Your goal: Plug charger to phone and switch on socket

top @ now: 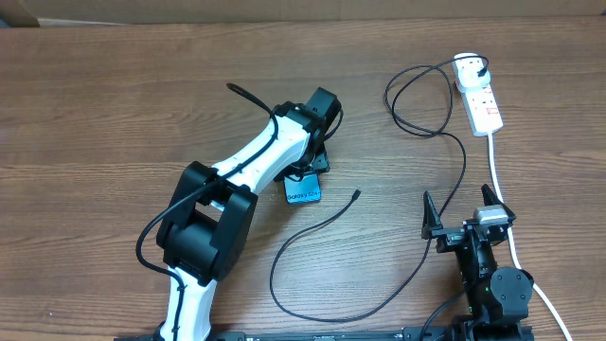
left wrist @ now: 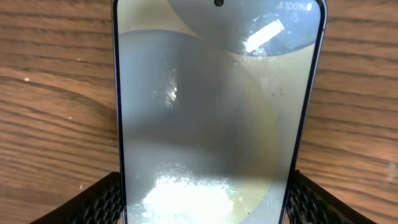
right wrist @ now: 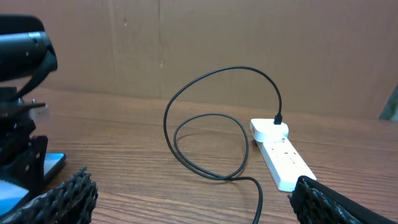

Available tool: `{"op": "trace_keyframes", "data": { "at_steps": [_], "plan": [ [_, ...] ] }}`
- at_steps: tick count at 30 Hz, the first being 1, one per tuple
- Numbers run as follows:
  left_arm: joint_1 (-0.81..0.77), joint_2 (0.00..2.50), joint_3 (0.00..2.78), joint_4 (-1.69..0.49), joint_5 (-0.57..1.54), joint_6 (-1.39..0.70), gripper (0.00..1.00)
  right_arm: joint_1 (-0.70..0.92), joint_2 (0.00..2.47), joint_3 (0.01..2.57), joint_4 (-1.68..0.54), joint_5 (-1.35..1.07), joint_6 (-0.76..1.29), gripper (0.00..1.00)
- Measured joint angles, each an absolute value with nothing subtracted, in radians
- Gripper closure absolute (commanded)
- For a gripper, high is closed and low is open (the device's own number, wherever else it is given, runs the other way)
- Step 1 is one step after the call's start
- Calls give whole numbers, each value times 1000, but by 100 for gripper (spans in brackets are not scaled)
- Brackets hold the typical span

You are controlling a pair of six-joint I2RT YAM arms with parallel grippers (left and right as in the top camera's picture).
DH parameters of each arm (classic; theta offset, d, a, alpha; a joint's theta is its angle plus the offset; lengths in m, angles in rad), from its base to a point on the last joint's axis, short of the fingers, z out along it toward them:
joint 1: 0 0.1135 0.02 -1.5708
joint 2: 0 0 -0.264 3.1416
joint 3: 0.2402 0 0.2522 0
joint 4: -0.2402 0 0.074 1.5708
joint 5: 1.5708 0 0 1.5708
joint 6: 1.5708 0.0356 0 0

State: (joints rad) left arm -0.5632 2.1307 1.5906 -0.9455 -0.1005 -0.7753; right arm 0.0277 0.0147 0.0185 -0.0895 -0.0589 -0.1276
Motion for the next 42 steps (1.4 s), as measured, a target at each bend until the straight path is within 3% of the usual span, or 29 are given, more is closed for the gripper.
{"op": "trace_keyframes", "data": {
  "at_steps": [12,31,42],
  "plan": [
    [-560,2131,1797,-1095,7,-775,33,28,15,19,-89,-59,-128,0],
    [-312,2131,1807,-1026,802,-783,32,28,15,19,-89,-59,-128,0],
    [-237,2131,1807,-1020,1071,-783,32,28,15,19,-90,-59,-127,0]
  ]
}}
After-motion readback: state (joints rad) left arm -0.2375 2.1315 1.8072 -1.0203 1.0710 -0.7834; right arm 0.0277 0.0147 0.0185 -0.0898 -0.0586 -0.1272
